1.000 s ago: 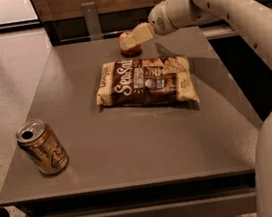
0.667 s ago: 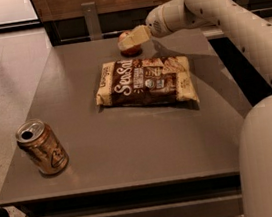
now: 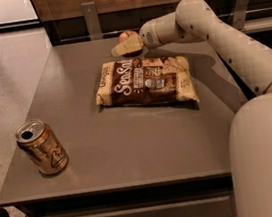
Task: Move apple near orange can
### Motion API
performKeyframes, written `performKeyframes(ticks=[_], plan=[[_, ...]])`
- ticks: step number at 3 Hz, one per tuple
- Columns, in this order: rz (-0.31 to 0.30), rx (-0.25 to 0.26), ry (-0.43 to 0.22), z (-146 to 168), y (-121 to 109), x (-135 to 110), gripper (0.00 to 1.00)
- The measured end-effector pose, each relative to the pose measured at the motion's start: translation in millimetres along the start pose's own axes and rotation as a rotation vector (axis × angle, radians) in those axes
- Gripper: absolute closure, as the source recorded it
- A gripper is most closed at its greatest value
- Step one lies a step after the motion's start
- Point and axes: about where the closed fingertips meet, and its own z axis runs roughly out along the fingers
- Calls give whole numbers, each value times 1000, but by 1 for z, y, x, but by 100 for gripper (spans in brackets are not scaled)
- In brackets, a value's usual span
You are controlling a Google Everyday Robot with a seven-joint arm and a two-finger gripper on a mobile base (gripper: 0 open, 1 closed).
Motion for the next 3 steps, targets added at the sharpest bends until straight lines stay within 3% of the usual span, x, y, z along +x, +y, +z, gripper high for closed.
performKeyframes(ticks=[1,2,3], plan=[[20,-13,-1,11,5,13,25],[22,-21,2,16,8,15,62],[22,-24,3,18,10,16,86]])
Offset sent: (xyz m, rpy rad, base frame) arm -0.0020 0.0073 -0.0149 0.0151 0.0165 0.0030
